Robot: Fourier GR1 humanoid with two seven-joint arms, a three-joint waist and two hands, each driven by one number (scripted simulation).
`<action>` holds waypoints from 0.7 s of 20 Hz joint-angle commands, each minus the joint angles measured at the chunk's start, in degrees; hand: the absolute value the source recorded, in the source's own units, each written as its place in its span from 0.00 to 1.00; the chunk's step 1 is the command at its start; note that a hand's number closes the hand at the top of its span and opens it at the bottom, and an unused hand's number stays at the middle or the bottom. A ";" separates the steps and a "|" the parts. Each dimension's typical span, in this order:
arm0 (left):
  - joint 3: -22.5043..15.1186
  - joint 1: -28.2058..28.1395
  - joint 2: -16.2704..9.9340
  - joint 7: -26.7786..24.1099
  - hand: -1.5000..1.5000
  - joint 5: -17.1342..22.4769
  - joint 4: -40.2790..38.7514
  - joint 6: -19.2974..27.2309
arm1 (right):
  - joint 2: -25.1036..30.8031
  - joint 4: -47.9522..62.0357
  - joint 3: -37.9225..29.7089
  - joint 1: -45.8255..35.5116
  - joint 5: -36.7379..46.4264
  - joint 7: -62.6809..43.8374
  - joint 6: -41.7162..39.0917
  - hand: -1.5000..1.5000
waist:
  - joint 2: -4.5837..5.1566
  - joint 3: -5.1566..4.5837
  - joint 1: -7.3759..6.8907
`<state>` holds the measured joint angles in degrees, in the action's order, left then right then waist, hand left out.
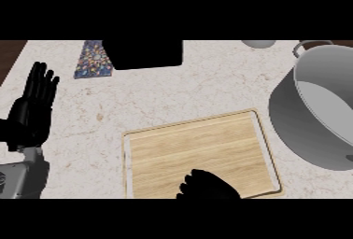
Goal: Pick the squash from the tray and place it in the pot
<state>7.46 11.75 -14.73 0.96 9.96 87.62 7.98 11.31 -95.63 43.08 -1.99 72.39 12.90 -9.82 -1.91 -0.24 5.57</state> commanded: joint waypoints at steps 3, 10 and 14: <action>0.87 -2.00 -0.78 0.40 0.50 0.62 1.23 -0.60 | 2.39 -20.60 -0.09 18.55 0.56 -9.55 9.06 1.00 | 0.35 0.21 0.21; 0.34 0.28 -0.08 0.78 0.50 0.83 1.08 -0.57 | 7.30 -43.47 -9.07 30.85 0.08 -14.92 17.35 1.00 | 1.24 0.26 -1.64; -0.65 0.63 0.05 1.65 0.50 1.66 1.76 -2.20 | 8.66 -52.27 -18.49 35.20 -5.67 -15.91 20.02 1.00 | 1.61 0.34 -3.06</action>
<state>7.05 11.87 -14.92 2.52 10.78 89.83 6.90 17.68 -136.57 32.54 28.25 71.95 -1.35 8.36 -0.78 0.04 3.67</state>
